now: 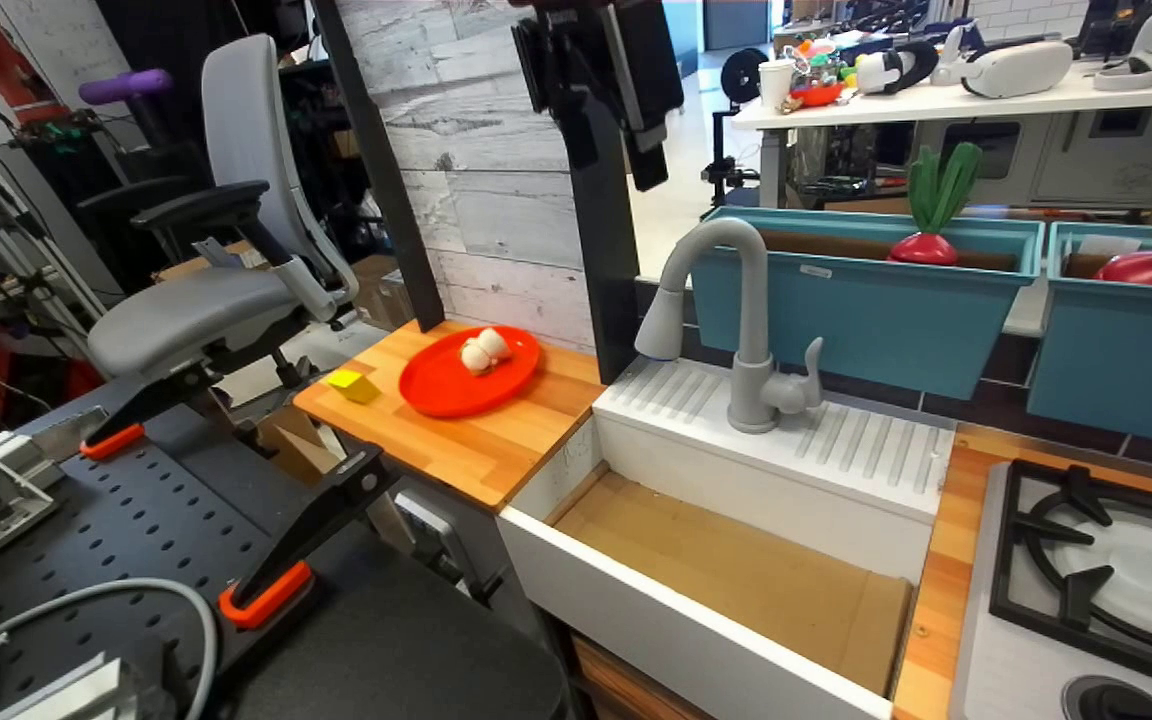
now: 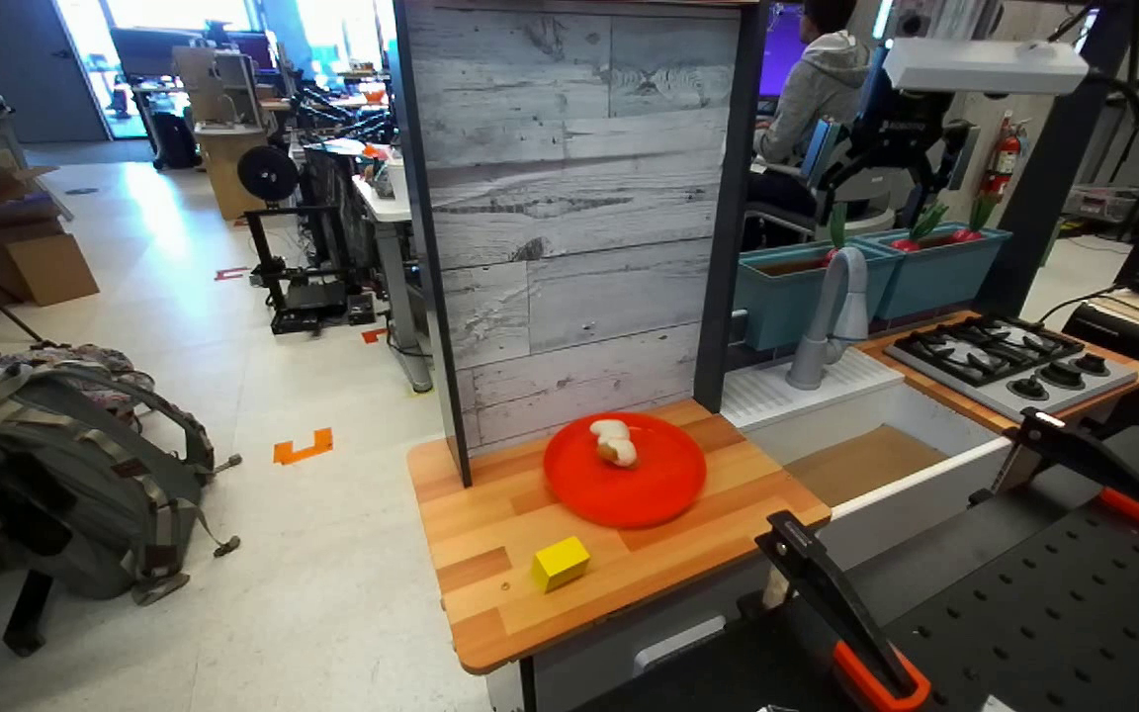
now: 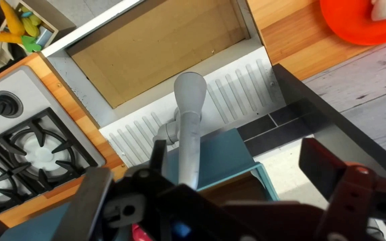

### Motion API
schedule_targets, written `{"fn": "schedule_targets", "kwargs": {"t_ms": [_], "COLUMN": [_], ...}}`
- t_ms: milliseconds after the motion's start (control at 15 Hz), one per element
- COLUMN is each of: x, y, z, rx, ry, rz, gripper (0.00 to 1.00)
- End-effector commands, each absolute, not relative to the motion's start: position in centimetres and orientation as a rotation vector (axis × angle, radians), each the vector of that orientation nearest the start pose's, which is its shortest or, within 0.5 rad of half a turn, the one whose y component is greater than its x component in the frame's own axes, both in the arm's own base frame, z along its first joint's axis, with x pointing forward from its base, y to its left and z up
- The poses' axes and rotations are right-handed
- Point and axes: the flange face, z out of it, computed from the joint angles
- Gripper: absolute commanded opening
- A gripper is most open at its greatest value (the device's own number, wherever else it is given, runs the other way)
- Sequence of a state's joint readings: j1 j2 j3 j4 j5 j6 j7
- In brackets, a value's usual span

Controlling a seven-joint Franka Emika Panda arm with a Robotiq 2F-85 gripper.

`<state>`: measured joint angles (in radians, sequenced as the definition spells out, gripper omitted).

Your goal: Move the tap nozzle to the left

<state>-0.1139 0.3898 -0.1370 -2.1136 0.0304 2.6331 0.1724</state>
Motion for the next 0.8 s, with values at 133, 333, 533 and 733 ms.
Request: {"fn": "schedule_targets", "kwargs": {"t_ms": [133, 333, 533, 733], "x": [58.6, 58.8, 59.1, 59.5], "y": [-16.8, -17.7, -18.4, -18.8], "z": [19.8, 18.4, 17.4, 16.8], "rx": [-3.122, -3.125, -3.123, -3.127], "ry": [0.682, 0.698, 0.708, 0.711], "rz": [-0.155, -0.138, -0.124, -0.119], "gripper": [1.00, 1.00, 1.00, 0.73]}}
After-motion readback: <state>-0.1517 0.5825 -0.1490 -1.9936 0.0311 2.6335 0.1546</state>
